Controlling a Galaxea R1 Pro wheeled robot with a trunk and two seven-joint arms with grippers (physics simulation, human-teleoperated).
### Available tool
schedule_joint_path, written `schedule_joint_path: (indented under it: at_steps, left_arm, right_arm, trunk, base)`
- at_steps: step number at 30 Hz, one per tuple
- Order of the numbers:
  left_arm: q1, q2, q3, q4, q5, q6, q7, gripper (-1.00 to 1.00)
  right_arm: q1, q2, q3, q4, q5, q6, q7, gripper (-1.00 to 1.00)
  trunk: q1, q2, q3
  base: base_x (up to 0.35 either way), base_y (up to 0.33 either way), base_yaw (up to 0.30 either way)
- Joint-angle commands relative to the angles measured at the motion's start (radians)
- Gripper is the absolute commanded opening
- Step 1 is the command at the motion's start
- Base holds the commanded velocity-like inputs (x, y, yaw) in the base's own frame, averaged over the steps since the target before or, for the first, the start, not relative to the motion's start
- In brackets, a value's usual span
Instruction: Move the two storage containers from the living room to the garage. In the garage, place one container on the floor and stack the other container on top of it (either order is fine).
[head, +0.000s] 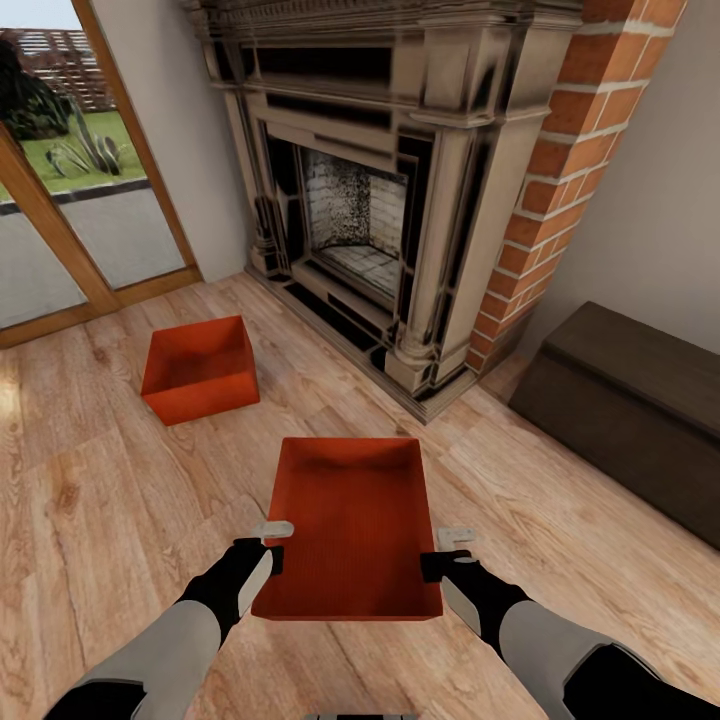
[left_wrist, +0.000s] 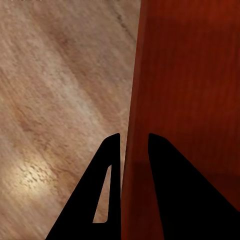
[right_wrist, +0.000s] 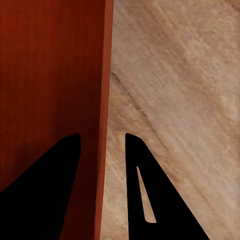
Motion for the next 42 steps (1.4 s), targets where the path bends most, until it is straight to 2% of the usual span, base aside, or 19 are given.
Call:
schedule_joint_path:
  at_steps: [1,15,22,42]
  left_arm:
    - [0.000,0.001,-0.003,-0.002,-0.006,0.008,0.011,-1.00]
    - [0.000,0.001,-0.003,-0.002,-0.006,0.008,0.011,-1.00]
    - [0.000,0.001,-0.003,-0.002,-0.006,0.008,0.011,-1.00]
    - [0.000,0.001,-0.003,-0.002,-0.006,0.009,0.008,-1.00]
  right_arm:
    - [0.000,-0.001,0.007,-0.001,0.002,0.006,-0.010,-1.00]
    - [0.000,-0.003,0.008,-0.001,0.001,0.010,-0.005,-1.00]
    - [0.000,-0.004,0.008,-0.001,0.001,0.011,0.042,-1.00]
    - [0.000,-0.004,0.008,-0.001,0.001,0.011,0.041,-1.00]
  trunk:
    - [0.000,0.000,-0.001]
    - [0.000,0.000,-0.001]
    - [0.000,0.000,-0.001]
    - [0.000,0.000,-0.001]
  base:
    - [0.000,0.000,0.000]
    - [0.000,0.000,0.000]
    - [0.000,0.000,0.000]
    - [0.000,0.000,0.000]
